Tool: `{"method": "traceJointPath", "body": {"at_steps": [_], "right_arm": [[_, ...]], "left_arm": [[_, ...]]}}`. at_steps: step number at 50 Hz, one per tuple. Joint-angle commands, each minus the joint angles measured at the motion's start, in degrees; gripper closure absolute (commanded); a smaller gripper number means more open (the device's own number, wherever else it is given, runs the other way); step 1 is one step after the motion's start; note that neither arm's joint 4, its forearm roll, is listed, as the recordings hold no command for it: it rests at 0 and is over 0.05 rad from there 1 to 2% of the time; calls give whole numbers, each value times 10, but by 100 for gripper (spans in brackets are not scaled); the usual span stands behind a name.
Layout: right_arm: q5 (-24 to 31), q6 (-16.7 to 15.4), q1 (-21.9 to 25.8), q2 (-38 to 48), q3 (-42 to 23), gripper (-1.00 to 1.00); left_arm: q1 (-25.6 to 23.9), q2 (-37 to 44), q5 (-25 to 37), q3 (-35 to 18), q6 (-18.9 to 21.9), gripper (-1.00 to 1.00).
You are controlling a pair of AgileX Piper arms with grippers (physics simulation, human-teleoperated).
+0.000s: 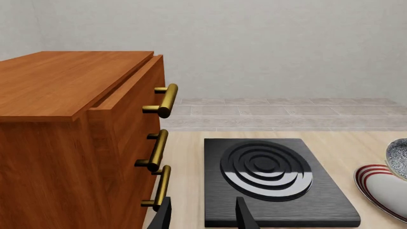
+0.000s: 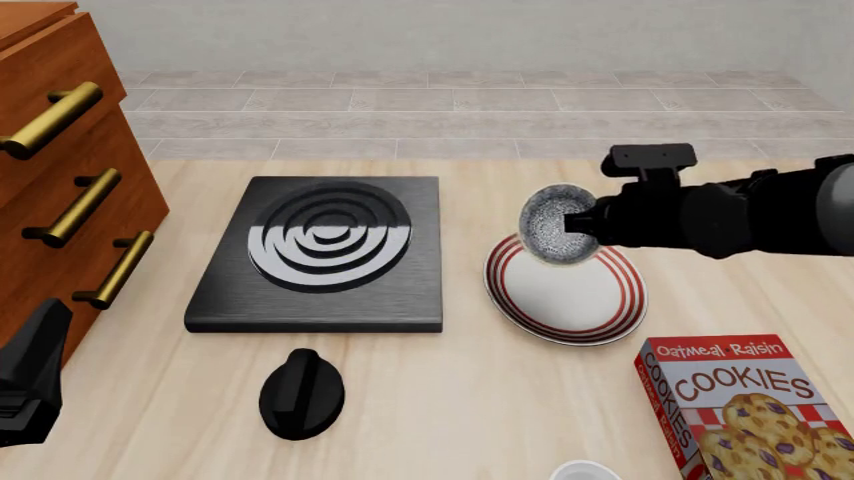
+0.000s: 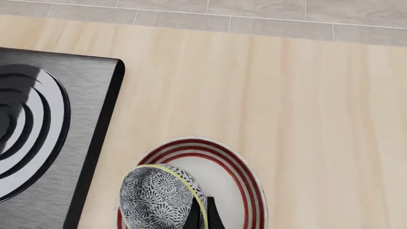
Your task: Pick the akita bowl on the stove and place it on the plate.
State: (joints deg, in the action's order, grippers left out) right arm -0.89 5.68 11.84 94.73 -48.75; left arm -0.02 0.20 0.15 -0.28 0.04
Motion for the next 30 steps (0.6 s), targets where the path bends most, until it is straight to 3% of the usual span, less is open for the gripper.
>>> {"method": "traceJointPath", "body": {"at_steps": [1,9,11,30], "right_arm": [[-10,-2,-29,5,35,100],[-26,16,-24,50,35,100],[-34,49,-12,59,38,100],[-51,47,-8,104,38,100]], "left_arm": [[0,0,-1,1,0,-100],[0,0,-1,0,0,-100],[0,0,0,0,0,-100],[0,1,-1,0,0,-100]]}}
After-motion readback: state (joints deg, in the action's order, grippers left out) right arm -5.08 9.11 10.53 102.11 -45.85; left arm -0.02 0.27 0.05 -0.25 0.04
